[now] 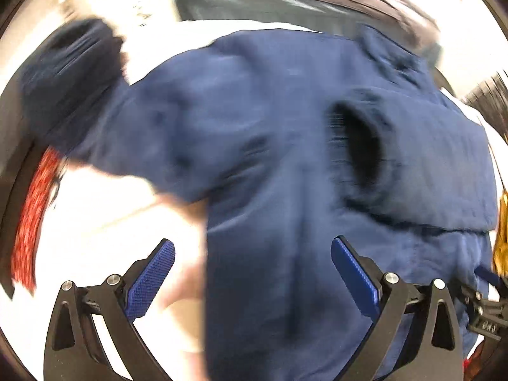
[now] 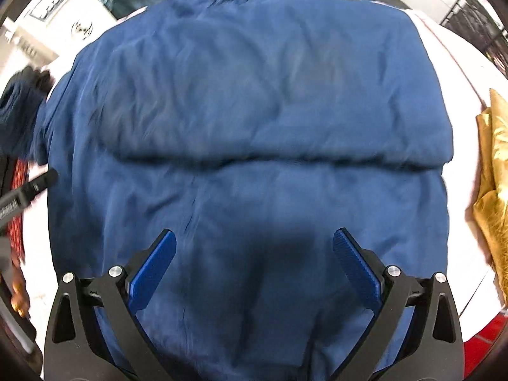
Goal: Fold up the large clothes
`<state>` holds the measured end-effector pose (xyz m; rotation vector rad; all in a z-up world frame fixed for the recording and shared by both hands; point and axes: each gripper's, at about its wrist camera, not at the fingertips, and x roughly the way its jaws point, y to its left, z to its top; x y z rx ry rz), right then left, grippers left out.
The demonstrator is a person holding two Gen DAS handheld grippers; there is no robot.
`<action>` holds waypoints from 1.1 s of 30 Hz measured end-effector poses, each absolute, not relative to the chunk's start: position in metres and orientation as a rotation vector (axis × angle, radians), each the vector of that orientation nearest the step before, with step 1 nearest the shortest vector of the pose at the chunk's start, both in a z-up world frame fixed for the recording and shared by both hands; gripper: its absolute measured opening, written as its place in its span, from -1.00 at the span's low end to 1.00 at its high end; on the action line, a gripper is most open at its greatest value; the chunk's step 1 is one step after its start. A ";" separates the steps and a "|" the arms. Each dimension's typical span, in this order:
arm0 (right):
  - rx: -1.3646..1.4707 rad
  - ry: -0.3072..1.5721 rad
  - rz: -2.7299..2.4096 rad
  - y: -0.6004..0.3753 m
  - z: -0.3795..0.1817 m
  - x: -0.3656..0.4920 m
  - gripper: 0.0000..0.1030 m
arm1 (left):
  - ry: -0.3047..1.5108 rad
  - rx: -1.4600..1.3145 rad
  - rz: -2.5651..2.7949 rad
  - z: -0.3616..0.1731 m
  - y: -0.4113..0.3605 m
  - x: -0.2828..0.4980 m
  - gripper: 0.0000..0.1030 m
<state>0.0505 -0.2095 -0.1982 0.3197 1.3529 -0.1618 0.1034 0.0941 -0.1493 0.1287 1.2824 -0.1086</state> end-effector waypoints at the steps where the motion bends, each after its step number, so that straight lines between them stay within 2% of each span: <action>1: 0.314 1.360 -0.155 -0.212 -0.196 0.052 0.90 | 1.272 0.094 -0.064 -0.148 0.111 0.101 0.86; 6: 0.285 1.361 -0.130 -0.195 -0.193 0.048 0.90 | 1.226 0.015 0.072 -0.142 0.162 0.112 0.84; 13: 0.286 1.342 -0.136 -0.197 -0.182 0.060 0.90 | 1.095 0.049 0.135 -0.093 0.199 0.185 0.84; 19: 0.286 1.347 -0.150 -0.207 -0.186 0.074 0.90 | 1.071 -0.357 0.119 -0.065 0.240 0.256 0.84; 23: 0.288 1.349 -0.181 -0.215 -0.185 0.068 0.90 | 1.086 -0.605 0.183 -0.078 0.264 0.277 0.80; 25: 0.290 1.351 -0.194 -0.218 -0.185 0.066 0.90 | 1.126 -0.622 0.228 -0.091 0.269 0.283 0.35; 26: 0.294 1.351 -0.203 -0.220 -0.185 0.064 0.90 | 1.162 -0.615 0.254 -0.100 0.272 0.286 -0.09; 27: 0.297 1.349 -0.210 -0.222 -0.184 0.063 0.90 | 1.196 -0.621 0.260 -0.109 0.275 0.287 -0.66; 28: 0.298 1.346 -0.215 -0.225 -0.183 0.061 0.90 | 1.214 -0.637 0.254 -0.115 0.278 0.286 -0.86; 30: 0.294 1.338 -0.223 -0.227 -0.180 0.059 0.90 | 1.226 -0.676 0.240 -0.117 0.288 0.279 -0.95; 33: 0.293 1.330 -0.217 -0.229 -0.177 0.057 0.90 | 1.173 -0.583 0.161 -0.087 0.296 0.263 -1.00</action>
